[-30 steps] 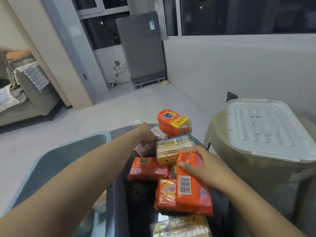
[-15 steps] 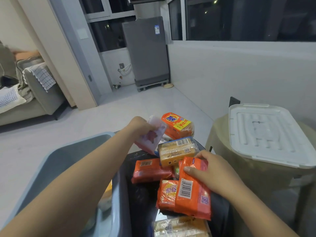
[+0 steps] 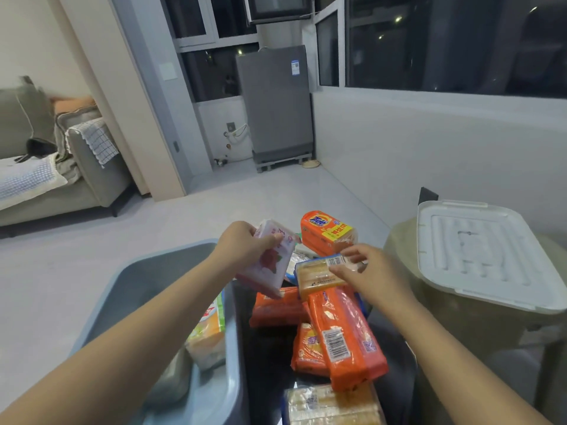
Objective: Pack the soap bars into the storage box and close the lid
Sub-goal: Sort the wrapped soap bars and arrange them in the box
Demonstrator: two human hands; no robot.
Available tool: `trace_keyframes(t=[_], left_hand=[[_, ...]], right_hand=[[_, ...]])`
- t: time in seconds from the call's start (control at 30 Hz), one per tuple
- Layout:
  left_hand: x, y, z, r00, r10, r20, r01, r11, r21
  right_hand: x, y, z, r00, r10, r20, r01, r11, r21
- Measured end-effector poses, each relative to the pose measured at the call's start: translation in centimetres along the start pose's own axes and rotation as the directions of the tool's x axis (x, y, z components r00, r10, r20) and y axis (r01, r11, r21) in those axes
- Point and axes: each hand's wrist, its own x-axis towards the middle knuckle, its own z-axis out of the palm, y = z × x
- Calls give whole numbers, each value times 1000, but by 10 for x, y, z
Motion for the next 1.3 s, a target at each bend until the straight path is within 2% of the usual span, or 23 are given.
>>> trace_keyframes(t=[0.07,0.2,0.4,0.5,0.63,0.73,0.87,1.0,1.1,1.2,1.3], left_hand=[[-2,-3,5,997,19,-72,-19,1000,-5],[-2,-5,14,983,91,-163,-79,994,75],[8,-13,16,985,121,-121,-89,967,237],[11,-16,16,983,138,-122,-101,958,267],[13,-19,14,986,137,-99,-101,946,310],[13,-19,12,989,146,-26,-128,930,344],[10,-19,1,984,154,91,-172,952,252],[6,-17,-7,961,176,212,-217,958,189],[5,-19,-6,957,202,207,-249,938,240],[6,-21,-3,954,209,214,-266,920,288],[7,-24,-1,953,206,220,-267,917,296]], right_hand=[[22,1,3,995,-53,-89,48,997,-54],[75,6,17,994,-80,-78,55,956,-289],[136,15,31,979,35,203,-19,997,-78],[152,17,31,980,19,198,2,994,-107],[155,17,34,975,19,220,-29,999,41],[151,8,39,962,-23,272,-1,996,89],[148,-8,54,912,-99,397,24,982,190],[142,-21,75,886,-166,433,105,981,161],[143,-23,77,867,-178,465,131,982,133],[145,-20,68,840,-179,513,102,979,175],[146,-12,59,881,-156,447,89,982,167]])
